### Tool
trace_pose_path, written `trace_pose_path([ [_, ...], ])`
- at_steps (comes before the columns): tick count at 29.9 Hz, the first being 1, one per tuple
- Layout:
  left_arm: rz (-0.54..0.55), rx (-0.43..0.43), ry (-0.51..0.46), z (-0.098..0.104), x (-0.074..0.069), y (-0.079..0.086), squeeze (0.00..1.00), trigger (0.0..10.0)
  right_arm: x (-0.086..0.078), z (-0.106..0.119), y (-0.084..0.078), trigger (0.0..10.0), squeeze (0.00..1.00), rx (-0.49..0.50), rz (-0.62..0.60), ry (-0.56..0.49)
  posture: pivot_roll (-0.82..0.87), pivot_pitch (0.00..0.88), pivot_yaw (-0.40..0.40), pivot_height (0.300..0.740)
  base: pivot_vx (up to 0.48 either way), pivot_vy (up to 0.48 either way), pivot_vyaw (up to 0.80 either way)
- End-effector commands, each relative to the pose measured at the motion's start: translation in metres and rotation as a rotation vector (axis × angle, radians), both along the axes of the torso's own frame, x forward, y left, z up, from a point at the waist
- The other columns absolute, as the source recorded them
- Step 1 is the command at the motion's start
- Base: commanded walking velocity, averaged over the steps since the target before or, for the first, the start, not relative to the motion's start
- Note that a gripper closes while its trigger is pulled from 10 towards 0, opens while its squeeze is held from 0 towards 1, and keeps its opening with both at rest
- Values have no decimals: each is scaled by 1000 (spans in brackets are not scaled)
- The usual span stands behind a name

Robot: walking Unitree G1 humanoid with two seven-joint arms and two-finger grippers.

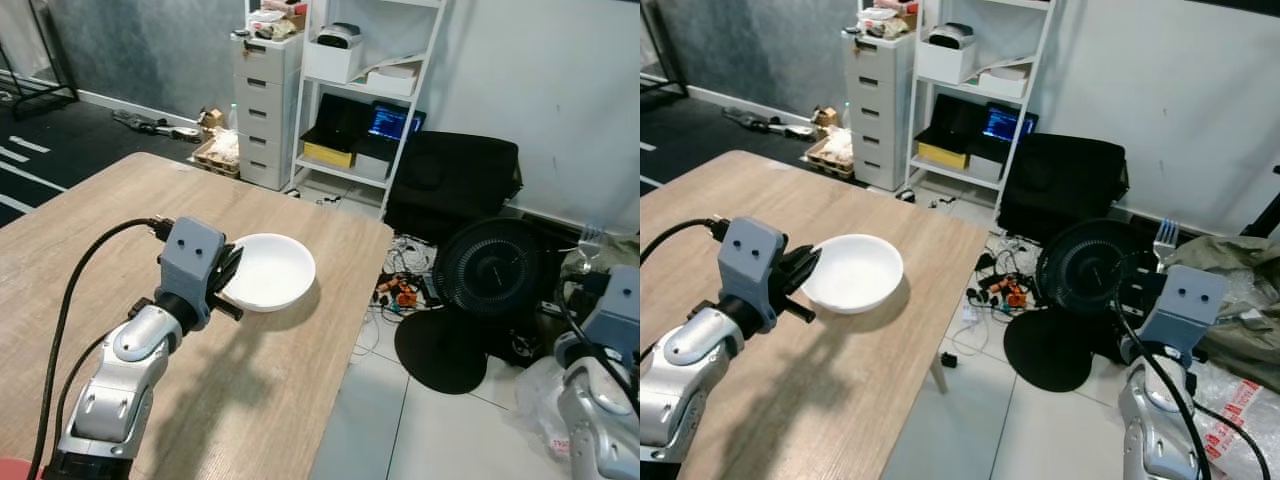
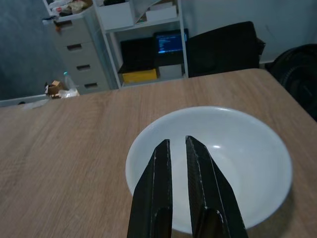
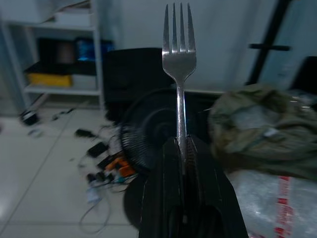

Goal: Setting the table

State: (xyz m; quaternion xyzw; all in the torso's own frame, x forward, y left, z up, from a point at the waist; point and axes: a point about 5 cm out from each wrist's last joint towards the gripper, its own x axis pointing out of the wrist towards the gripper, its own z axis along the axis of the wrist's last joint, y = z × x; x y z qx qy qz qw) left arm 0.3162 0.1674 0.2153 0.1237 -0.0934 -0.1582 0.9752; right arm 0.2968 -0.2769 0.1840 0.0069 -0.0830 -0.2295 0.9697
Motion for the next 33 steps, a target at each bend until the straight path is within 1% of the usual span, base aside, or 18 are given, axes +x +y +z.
trace_pose_path([
  [1,7,5,23,-6,0,1,0,10000,0,-2,0,10000,0,-1,0,8,107,91,33,740,277,-390,0],
  [19,10,0,26,-9,0,1,0,10000,0,-3,1,10000,0,3,13,18,102,88,32,740,266,-390,0],
  [22,13,-2,29,-9,0,1,0,10000,0,-4,1,10000,0,4,13,19,102,88,32,740,262,0,0],
  [33,19,-28,42,-9,1,1,0,10000,1,-4,0,10000,0,8,14,22,99,89,31,740,0,0,0],
])
